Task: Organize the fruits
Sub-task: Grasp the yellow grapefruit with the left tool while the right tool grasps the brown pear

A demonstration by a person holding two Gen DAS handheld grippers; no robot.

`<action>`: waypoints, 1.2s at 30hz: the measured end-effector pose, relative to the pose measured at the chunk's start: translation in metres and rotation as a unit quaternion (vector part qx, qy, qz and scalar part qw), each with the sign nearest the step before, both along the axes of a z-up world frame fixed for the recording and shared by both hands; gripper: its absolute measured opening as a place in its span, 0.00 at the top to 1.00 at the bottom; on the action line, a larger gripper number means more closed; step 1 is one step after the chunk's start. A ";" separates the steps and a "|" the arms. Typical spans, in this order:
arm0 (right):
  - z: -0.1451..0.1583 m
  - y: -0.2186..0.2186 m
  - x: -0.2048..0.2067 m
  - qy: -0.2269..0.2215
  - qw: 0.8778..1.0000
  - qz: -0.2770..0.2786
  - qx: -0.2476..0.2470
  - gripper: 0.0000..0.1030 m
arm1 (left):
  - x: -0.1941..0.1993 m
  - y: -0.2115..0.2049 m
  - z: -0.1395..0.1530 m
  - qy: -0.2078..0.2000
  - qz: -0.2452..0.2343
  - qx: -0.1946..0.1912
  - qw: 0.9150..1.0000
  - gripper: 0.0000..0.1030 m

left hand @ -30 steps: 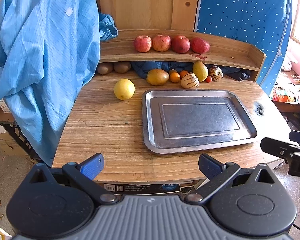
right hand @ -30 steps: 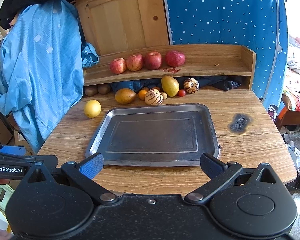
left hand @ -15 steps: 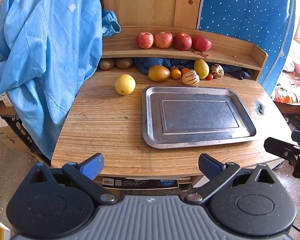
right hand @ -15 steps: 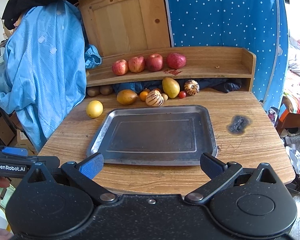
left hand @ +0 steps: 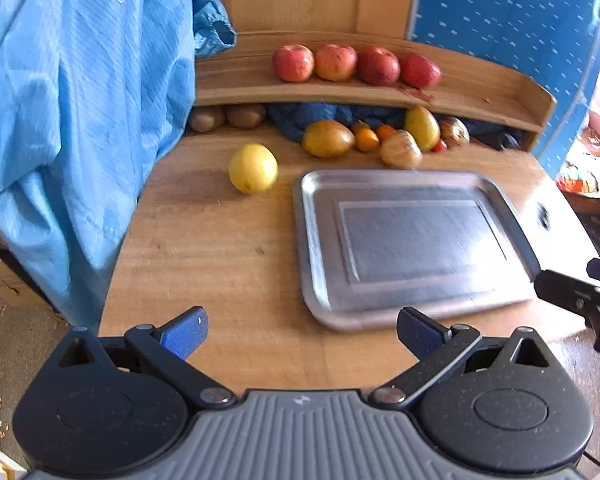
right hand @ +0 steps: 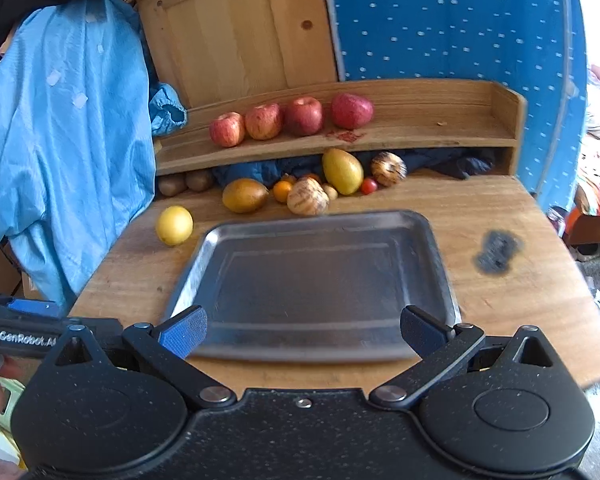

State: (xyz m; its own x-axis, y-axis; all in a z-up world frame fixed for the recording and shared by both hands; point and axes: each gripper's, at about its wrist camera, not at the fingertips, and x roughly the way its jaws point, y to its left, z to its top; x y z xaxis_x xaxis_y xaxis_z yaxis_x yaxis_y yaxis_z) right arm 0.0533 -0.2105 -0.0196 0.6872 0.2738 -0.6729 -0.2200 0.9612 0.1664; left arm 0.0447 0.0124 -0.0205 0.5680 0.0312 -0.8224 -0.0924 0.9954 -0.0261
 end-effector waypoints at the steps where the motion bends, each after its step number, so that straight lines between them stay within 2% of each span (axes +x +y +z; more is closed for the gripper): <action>1: -0.001 0.005 0.010 -0.001 1.000 0.001 -0.001 0.00 | 0.010 0.006 -0.001 -0.003 0.002 0.000 1.000 0.00; 5: -0.004 0.033 0.054 0.009 1.000 0.006 0.004 0.00 | 0.059 0.033 -0.004 -0.002 -0.002 -0.015 1.000 0.01; 9: -0.011 0.062 0.093 0.018 1.000 -0.016 0.001 0.00 | 0.101 0.055 -0.007 -0.004 -0.026 -0.006 1.000 0.01; 12: -0.018 0.081 0.109 0.015 1.000 -0.023 0.003 0.01 | 0.128 0.071 -0.016 -0.008 -0.046 -0.021 0.999 0.01; 15: -0.022 0.087 0.119 0.034 0.999 -0.024 0.004 0.01 | 0.148 0.075 -0.025 0.001 -0.074 -0.034 0.997 0.01; 19: -0.023 0.089 0.144 0.055 0.998 -0.012 -0.002 0.01 | 0.163 0.073 -0.040 0.010 -0.101 -0.027 0.995 0.01; 22: -0.026 0.098 0.165 0.083 0.996 0.020 -0.006 0.01 | 0.173 0.075 -0.053 0.025 -0.088 -0.026 0.996 0.01; 25: -0.026 0.113 0.180 0.079 0.995 0.057 -0.024 0.04 | 0.178 0.080 -0.061 0.033 -0.072 -0.039 0.996 0.01; 28: -0.029 0.126 0.201 0.075 0.992 0.089 -0.043 0.06 | 0.182 0.085 -0.068 0.038 -0.062 -0.035 0.997 0.02; 30: -0.034 0.134 0.216 0.074 0.991 0.103 -0.052 0.09 | 0.185 0.089 -0.071 0.045 -0.058 -0.045 0.996 0.04; 32: -0.040 0.141 0.230 0.072 0.990 0.108 -0.056 0.17 | 0.187 0.095 -0.073 0.047 -0.052 -0.059 0.996 0.07; 36: -0.050 0.158 0.251 0.066 0.987 0.125 -0.079 0.22 | 0.193 0.104 -0.077 0.052 -0.053 -0.072 0.995 0.13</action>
